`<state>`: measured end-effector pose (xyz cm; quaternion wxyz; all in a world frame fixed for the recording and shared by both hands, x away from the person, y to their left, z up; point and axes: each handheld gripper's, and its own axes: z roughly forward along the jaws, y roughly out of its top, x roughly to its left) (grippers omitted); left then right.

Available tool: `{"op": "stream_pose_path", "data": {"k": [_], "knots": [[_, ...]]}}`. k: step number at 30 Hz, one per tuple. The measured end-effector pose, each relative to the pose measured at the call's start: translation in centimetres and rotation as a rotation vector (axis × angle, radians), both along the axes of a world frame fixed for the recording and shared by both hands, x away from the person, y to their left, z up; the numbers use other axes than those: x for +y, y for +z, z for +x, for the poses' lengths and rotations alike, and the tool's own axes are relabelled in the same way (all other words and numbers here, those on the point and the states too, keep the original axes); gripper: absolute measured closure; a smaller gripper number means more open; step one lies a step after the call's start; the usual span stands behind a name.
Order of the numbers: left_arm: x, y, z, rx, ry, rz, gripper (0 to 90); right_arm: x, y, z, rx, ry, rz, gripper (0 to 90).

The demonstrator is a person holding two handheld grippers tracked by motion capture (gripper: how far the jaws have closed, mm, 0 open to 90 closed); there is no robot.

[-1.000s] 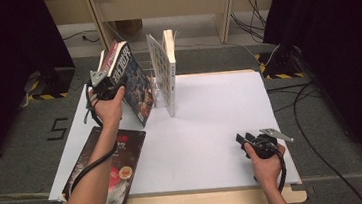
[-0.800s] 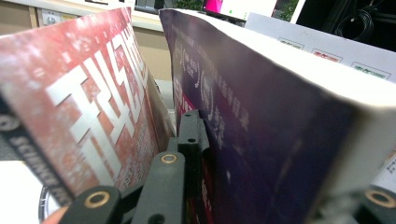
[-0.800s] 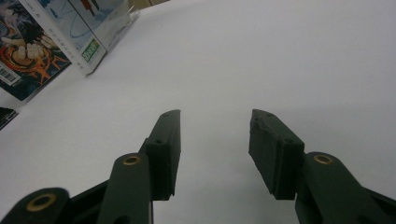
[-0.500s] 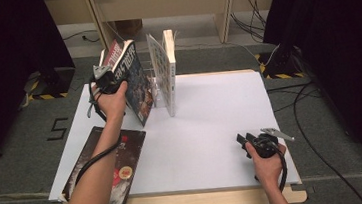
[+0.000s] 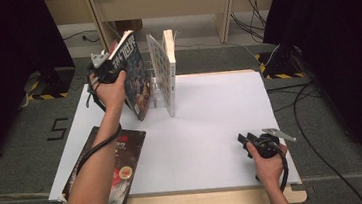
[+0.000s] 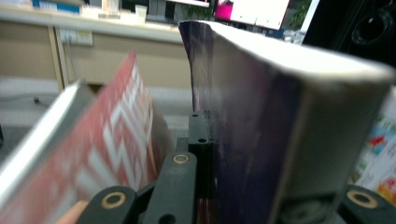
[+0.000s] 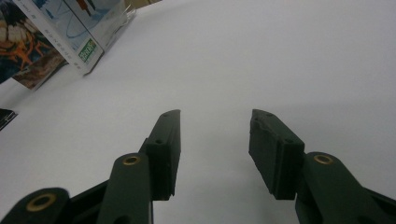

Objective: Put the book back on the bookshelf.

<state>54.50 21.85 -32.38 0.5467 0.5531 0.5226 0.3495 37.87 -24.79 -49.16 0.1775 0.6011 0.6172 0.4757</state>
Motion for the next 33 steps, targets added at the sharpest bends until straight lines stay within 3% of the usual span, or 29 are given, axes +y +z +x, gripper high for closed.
{"op": "stream_pose_path", "data": {"k": [3, 6, 15, 16, 19, 26, 31, 33], "knots": [[-0.1, 0.2, 0.2, -0.027, 0.016, -0.002, 82.1, 0.0, 0.0, 0.0, 0.001, 0.000, 0.000, 54.7], [0.1, -1.0, 0.8, -0.010, 0.042, -0.015, 82.0, 0.2, 0.0, 0.0, 0.002, 0.003, 0.002, 54.7], [-1.0, -3.1, 0.8, 0.014, 0.065, 0.042, 81.8, 0.2, 0.0, 0.1, -0.006, 0.009, -0.009, 55.0], [-1.1, -3.3, 0.8, 0.000, 0.073, 0.045, 81.8, 0.2, 0.0, 0.0, -0.002, 0.008, -0.005, 55.0], [-1.1, -3.3, 0.6, 0.004, 0.074, 0.059, 81.6, 0.2, 0.0, 0.0, -0.005, 0.009, -0.004, 55.0], [-1.0, -3.1, 0.2, 0.032, 0.081, 0.157, 78.4, 0.4, -0.1, 0.0, 0.002, 0.018, -0.010, 54.9], [-1.0, -2.8, -0.2, -0.005, 0.090, 0.215, 74.1, 0.5, -0.2, 0.0, 0.006, 0.022, -0.011, 54.8], [-0.8, -2.3, -0.3, -0.022, 0.088, 0.203, 70.8, 0.5, -0.3, 0.0, 0.010, 0.022, -0.010, 54.8]]}}
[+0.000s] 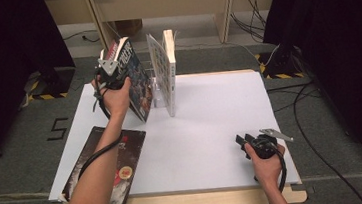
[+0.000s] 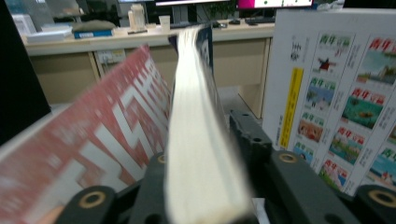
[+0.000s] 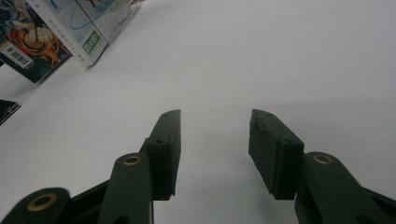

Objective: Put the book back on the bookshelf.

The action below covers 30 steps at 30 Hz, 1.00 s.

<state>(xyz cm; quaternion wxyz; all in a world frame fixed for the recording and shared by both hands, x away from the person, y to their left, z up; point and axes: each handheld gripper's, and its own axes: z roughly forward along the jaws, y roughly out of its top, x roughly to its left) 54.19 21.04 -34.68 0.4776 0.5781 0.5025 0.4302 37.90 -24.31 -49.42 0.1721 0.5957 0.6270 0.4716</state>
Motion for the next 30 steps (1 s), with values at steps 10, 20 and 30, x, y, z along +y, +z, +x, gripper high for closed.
{"op": "stream_pose_path", "data": {"k": [10, 20, 30], "knots": [[1.1, 1.9, -1.0, -0.048, -0.019, -0.049, 59.7, 0.1, 0.0, -0.1, 0.007, -0.001, 0.005, 54.7], [3.0, 3.6, -2.3, -0.069, -0.033, -0.116, 52.8, 0.1, -0.1, 0.0, 0.016, -0.006, 0.008, 54.5], [5.2, 4.0, -4.5, -0.057, -0.034, -0.190, 44.1, 0.0, -0.1, 0.0, 0.017, -0.008, 0.010, 54.3]]}}
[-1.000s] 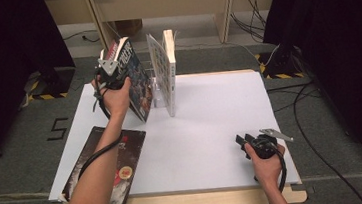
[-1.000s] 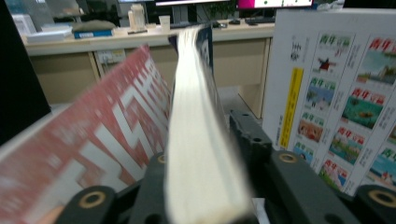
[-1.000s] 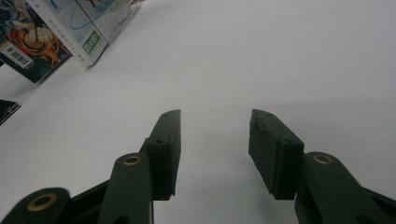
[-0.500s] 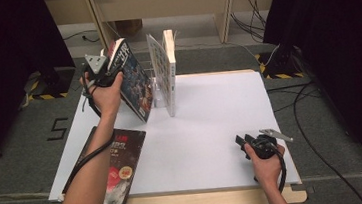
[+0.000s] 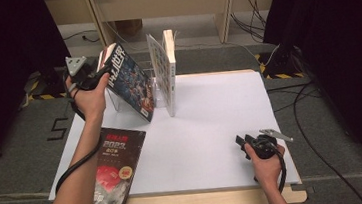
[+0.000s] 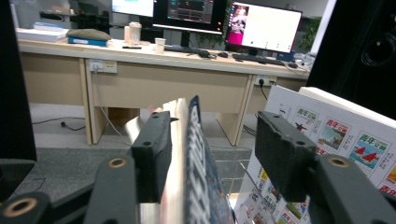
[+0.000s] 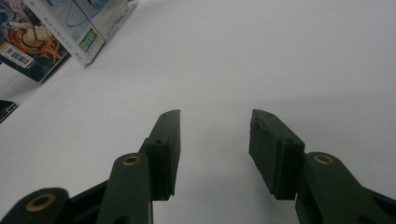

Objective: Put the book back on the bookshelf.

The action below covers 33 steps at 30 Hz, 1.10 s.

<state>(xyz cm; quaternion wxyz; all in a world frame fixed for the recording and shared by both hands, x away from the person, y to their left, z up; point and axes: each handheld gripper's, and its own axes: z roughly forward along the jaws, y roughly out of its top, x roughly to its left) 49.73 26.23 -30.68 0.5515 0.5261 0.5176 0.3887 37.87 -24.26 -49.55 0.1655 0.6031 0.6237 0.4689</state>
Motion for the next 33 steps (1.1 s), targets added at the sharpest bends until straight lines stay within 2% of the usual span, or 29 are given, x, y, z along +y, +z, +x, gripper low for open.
{"op": "stream_pose_path", "data": {"k": [6, 9, 12, 16, 19, 24, 29, 33], "knots": [[1.5, -1.1, -1.0, 0.030, 0.016, -0.038, 38.8, -0.1, 0.0, 0.1, 0.000, -0.001, -0.007, 54.2], [1.9, -2.0, -1.7, 0.045, 0.013, -0.054, 38.9, 0.1, 0.0, 0.0, 0.005, -0.002, 0.002, 54.2], [2.1, -2.9, -2.8, 0.064, 0.002, -0.085, 42.5, 0.1, 0.0, 0.0, 0.007, -0.001, 0.002, 54.2], [1.9, -3.9, -3.6, 0.083, -0.017, -0.071, 54.6, 0.1, -0.1, 0.1, 0.008, 0.003, -0.008, 54.3], [1.6, -4.8, -3.6, 0.110, -0.027, -0.084, 59.2, 0.1, 0.0, 0.0, 0.010, 0.002, -0.001, 54.2], [1.1, -5.8, -3.4, 0.121, -0.027, -0.082, 67.5, 0.1, -0.1, 0.1, 0.009, 0.003, -0.005, 54.2], [0.3, -5.8, -3.3, 0.121, -0.031, -0.074, 74.0, 0.1, -0.1, 0.1, 0.015, 0.004, 0.005, 54.0], [0.3, -5.8, -2.9, 0.132, -0.010, -0.112, 73.8, 0.1, -0.1, 0.1, 0.015, 0.006, 0.005, 54.0]]}}
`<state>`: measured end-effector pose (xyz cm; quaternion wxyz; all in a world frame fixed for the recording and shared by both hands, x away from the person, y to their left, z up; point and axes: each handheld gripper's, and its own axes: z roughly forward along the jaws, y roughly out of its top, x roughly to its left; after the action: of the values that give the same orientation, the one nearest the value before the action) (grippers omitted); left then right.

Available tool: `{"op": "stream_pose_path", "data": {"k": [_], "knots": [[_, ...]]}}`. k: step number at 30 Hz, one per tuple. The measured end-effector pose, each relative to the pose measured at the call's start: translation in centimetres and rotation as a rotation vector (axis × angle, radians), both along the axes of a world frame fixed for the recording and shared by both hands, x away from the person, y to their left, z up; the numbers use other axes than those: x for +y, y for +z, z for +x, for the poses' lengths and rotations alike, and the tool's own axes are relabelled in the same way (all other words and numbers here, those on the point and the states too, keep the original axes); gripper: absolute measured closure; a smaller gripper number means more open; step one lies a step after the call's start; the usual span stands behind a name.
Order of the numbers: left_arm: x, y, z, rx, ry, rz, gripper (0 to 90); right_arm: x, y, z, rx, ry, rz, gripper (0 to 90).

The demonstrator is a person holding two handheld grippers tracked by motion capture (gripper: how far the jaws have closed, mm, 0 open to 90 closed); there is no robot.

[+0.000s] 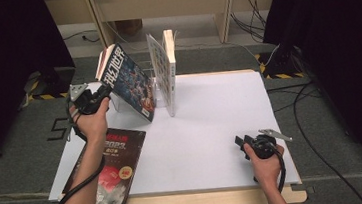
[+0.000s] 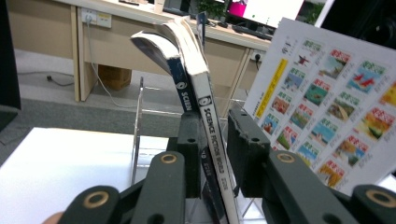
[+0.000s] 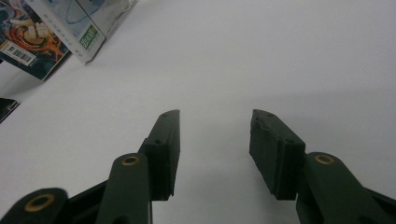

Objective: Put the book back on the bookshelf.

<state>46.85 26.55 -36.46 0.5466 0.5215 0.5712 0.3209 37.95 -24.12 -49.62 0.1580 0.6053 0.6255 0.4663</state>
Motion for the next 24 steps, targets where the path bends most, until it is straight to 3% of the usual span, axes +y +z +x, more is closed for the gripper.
{"op": "stream_pose_path", "data": {"k": [7, 9, 12, 15, 19, 24], "knots": [[-0.2, -0.5, -0.5, -0.020, 0.059, 0.002, 57.7, -0.1, 0.0, 0.0, 0.006, 0.001, 0.006, 53.6], [0.0, -0.8, -0.2, -0.010, 0.051, -0.026, 49.9, -0.1, 0.0, 0.0, 0.008, 0.000, 0.008, 53.6], [0.0, -1.1, 0.8, -0.010, 0.038, -0.010, 45.3, -0.1, -0.1, 0.0, 0.007, 0.003, 0.003, 53.6], [-0.2, -1.4, 2.4, 0.030, 0.014, -0.043, 37.2, -0.1, -0.1, 0.0, 0.012, 0.002, 0.008, 53.4], [-0.5, -1.9, 3.9, 0.059, 0.002, -0.072, 37.8, -0.2, -0.1, 0.1, 0.016, 0.003, 0.014, 53.1], [-1.0, -2.0, 5.1, 0.080, -0.021, -0.087, 51.1, -0.4, -0.2, 0.2, 0.026, 0.000, 0.038, 52.8]]}}
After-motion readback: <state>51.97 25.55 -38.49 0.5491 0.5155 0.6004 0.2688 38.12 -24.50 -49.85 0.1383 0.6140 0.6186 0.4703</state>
